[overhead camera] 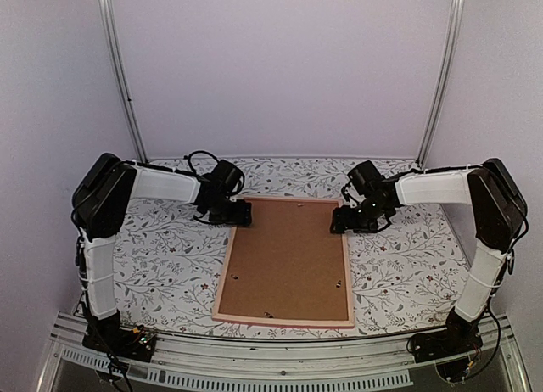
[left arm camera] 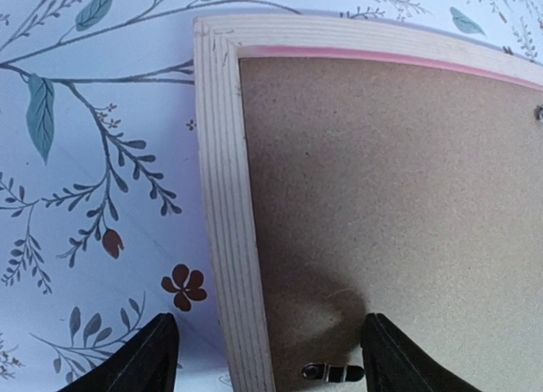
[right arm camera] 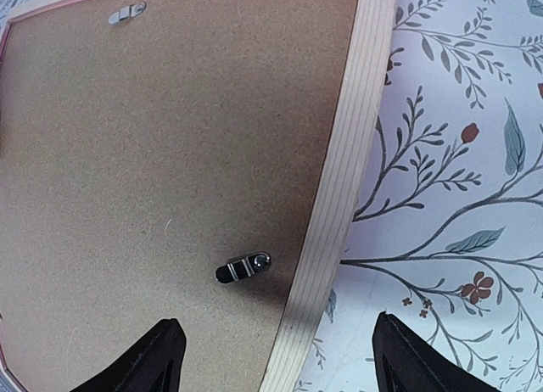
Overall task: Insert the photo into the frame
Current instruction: Press the fastener onto the backboard.
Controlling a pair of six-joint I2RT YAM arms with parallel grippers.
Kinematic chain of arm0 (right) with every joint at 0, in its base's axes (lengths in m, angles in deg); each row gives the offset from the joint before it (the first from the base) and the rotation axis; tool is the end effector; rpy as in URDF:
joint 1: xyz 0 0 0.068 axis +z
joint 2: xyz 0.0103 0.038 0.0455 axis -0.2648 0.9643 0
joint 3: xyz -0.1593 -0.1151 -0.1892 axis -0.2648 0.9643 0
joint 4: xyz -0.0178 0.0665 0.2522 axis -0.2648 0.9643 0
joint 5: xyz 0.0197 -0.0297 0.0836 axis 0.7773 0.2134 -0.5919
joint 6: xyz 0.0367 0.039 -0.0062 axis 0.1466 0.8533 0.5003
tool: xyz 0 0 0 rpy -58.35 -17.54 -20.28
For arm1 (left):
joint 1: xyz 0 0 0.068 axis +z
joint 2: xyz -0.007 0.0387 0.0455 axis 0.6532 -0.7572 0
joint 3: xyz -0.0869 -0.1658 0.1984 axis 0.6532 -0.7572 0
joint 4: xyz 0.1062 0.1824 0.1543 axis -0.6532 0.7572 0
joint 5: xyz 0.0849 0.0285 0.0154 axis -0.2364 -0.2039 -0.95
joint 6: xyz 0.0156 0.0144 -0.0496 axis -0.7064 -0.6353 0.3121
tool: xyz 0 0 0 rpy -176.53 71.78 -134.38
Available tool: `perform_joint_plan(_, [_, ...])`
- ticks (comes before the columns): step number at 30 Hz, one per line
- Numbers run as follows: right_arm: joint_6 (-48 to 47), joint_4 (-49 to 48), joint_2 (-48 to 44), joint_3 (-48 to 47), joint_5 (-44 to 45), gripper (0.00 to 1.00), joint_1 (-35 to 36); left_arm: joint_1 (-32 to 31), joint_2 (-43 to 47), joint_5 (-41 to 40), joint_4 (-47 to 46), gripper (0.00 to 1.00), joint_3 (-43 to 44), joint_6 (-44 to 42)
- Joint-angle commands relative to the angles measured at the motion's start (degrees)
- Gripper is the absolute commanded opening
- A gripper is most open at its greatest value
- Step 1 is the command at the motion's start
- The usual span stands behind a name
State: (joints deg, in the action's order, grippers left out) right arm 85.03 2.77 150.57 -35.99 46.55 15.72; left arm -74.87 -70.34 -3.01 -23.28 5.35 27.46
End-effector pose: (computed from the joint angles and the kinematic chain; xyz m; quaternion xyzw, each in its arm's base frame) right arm 0.3110 0.1912 0.1654 -0.0910 0.9685 0.1397 0.1850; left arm 0.3554 -0.2374 0.1339 0.0337 0.9645 -0.1060 0.2394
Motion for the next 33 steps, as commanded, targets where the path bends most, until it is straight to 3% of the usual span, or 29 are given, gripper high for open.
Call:
perform_joint_plan(1, [-0.7,0.2,-0.3,-0.5,-0.2,0.80,-0.3,0.2,-0.7,0.0,1.1,0.74,-0.4,0.3])
perform_joint_plan(19, [-0.2,-0.3,-0.9,0.5,-0.9,0.80,-0.3,-0.6,5.2,0.4,-3.6,0.55,-11.9,2.1])
perform_joint_plan(33, [-0.1,-0.3,-1.4,1.0,-1.5,0.80,-0.3,0.4,5.8,3.7,-8.2,0.30,-15.4,3.6])
